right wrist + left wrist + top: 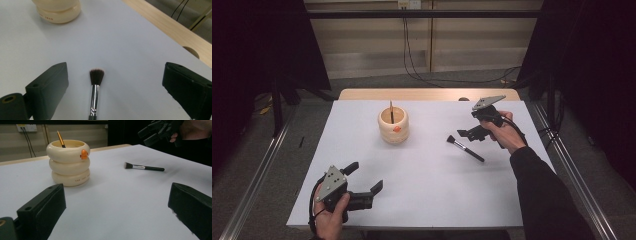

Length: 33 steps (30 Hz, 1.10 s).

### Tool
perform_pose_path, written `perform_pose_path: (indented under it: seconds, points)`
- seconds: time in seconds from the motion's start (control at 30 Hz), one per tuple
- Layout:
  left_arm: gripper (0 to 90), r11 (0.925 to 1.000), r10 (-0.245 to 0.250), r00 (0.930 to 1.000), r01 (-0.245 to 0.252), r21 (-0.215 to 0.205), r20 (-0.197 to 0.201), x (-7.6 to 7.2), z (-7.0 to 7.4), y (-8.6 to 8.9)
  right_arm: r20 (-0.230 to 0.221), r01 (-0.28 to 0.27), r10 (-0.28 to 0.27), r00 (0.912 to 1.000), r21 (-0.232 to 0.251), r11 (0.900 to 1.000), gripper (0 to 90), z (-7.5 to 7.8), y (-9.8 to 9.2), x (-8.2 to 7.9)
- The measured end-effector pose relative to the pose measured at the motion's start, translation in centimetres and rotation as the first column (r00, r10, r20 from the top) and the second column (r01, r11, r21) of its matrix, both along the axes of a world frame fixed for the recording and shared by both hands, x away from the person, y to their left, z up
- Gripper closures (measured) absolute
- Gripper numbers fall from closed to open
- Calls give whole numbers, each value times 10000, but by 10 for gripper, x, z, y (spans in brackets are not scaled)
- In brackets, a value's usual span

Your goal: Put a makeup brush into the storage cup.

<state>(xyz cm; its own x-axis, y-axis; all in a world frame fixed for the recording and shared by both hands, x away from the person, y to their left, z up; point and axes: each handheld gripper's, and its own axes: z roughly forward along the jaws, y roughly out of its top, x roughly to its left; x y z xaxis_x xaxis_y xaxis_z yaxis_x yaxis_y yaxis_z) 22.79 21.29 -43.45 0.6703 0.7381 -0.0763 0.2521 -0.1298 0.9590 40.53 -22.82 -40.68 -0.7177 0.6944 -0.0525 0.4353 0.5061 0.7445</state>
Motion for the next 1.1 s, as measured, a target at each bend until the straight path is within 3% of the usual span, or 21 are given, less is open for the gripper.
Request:
perform_pose_path:
  seconds: [0.13,0.23,0.33,0.57,0.73,0.8,0.9,1.0,1.1]
  points:
    - [13,10000,38,10000,-38,-25,-41,0,0,1,-233,69,-79,9997,-419,9991,144,-1,1,4]
    - [13,10000,54,10000,-55,-50,-53,0,0,1,-312,602,-621,9976,-595,9964,185,-2,5,6]
    - [13,10000,22,10000,-22,-41,-40,0,0,1,-784,481,-509,9956,-366,9982,180,-1,6,12]
    - [15,9999,160,9999,-160,40,-14,1,0,1,-1713,139,-271,9848,-779,9969,200,-4,7,20]
    - [15,9999,96,9999,-97,-30,-78,2,-1,1,-2581,-97,-328,9656,-1617,9868,190,-3,13,25]
    - [15,10000,90,9999,-90,-36,-66,2,-1,1,-3198,-318,-219,9472,-1619,9863,185,-3,15,28]
    - [14,9999,109,9999,-108,16,-73,1,-1,1,-3541,-442,-210,9350,-1753,9835,212,-2,20,31]
    - [15,10000,85,9999,-85,33,-93,2,-1,1,-3626,-633,-181,9318,-2113,9754,227,-2,25,32]
    - [15,9999,109,9999,-109,22,-69,2,-1,2,-4121,-784,-242,9108,-2303,9700,256,-4,27,34]
